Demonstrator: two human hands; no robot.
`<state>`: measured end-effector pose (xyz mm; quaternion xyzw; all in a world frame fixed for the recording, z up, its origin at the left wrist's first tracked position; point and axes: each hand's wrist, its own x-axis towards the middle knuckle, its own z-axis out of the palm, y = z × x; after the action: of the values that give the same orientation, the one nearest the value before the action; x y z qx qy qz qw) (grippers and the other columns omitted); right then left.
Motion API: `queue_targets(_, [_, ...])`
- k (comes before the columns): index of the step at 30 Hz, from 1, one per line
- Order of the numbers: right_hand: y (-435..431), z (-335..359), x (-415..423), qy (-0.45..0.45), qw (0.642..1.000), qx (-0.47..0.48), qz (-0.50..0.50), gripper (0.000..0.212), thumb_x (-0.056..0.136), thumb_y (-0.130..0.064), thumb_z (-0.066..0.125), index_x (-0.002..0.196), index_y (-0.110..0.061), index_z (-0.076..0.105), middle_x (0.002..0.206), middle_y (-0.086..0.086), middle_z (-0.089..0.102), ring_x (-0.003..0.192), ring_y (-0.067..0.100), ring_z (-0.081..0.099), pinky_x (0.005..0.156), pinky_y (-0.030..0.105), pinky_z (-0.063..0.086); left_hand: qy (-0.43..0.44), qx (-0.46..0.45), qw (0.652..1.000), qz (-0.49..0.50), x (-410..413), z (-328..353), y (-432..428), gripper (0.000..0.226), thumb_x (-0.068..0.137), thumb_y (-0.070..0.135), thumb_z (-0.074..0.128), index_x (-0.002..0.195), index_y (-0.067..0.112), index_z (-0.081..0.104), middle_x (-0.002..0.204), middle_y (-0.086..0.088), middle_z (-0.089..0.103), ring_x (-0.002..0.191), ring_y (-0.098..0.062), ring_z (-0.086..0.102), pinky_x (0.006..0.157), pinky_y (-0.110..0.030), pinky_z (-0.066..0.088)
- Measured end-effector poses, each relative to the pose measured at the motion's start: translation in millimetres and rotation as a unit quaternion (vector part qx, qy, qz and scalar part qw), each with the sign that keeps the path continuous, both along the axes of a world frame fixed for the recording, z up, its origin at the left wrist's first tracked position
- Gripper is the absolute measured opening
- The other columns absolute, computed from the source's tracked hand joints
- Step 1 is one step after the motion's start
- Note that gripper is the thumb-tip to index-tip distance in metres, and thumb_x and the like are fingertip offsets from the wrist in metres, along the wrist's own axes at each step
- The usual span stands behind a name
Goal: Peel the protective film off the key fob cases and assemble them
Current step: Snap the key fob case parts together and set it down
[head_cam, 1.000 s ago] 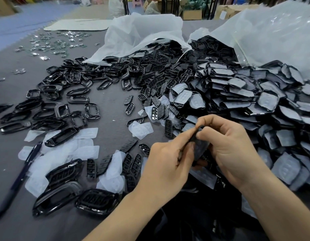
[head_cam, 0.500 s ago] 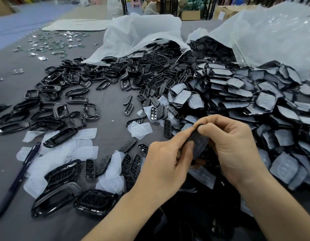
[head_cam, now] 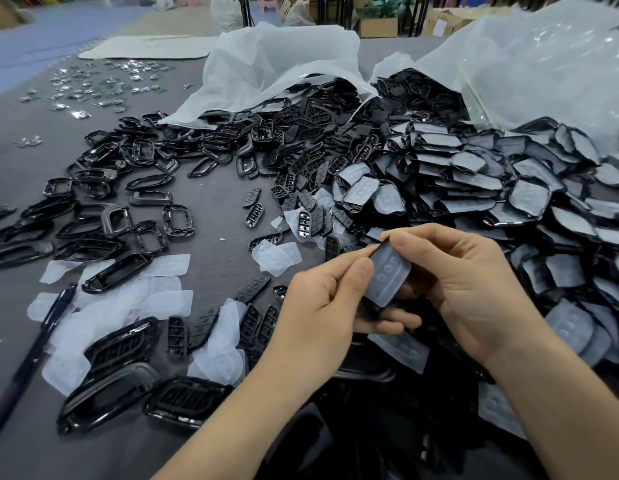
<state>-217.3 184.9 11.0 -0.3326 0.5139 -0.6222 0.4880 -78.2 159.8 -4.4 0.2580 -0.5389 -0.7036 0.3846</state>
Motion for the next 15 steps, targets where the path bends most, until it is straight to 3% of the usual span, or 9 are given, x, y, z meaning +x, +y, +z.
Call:
queue_targets(3, [-0.8, -0.7, -0.2, -0.001, 1.000, 0.001, -0.014, 0.016, 0.062, -0.024, 0.072, 0.070, -0.010, 0.074, 0.065, 0.008, 0.067, 0.052, 0.015, 0.058, 0.044, 0.021, 0.047, 0.019, 0.033, 0.999, -0.008, -0.3, 1.5, -1.5, 0.031, 0.085, 0.034, 0.048, 0.107, 0.020, 0.066, 0.083, -0.008, 0.074, 0.067, -0.024, 0.073, 0.057, -0.020, 0.056])
queue_targets(8, [-2.7, -1.8, -3.1, 0.043, 0.998, -0.011, -0.052, 0.020, 0.059, -0.031, 0.073, 0.071, -0.015, 0.076, 0.071, 0.006, 0.069, 0.067, 0.020, 0.059, 0.058, 0.025, 0.049, 0.028, 0.024, 0.999, 0.007, 0.2, 0.1, -4.5, 0.027, 0.079, 0.027, 0.059, 0.104, 0.020, 0.067, 0.081, -0.006, 0.075, 0.067, -0.023, 0.073, 0.058, -0.018, 0.055])
queue_targets(11, [-2.4, -2.9, -2.4, 0.050, 0.997, -0.017, -0.062, 0.026, 0.056, -0.037, 0.074, 0.072, -0.016, 0.076, 0.073, 0.008, 0.069, 0.073, 0.025, 0.059, 0.070, 0.039, 0.049, 0.029, 0.019, 0.999, 0.028, -0.6, -2.1, -5.0, 0.018, 0.084, 0.016, 0.058, 0.100, 0.018, 0.067, 0.077, -0.006, 0.075, 0.063, -0.021, 0.073, 0.055, -0.016, 0.054])
queue_targets(15, [-1.5, -4.4, -1.7, 0.060, 0.996, -0.026, -0.065, 0.028, 0.055, -0.039, 0.075, 0.073, -0.016, 0.076, 0.074, 0.008, 0.069, 0.074, 0.026, 0.061, 0.075, 0.042, 0.051, 0.006, 0.007, 0.999, 0.043, 0.0, -4.5, -5.3, 0.021, 0.095, 0.003, 0.050, 0.098, 0.016, 0.067, 0.075, -0.006, 0.075, 0.064, -0.022, 0.073, 0.055, -0.015, 0.054])
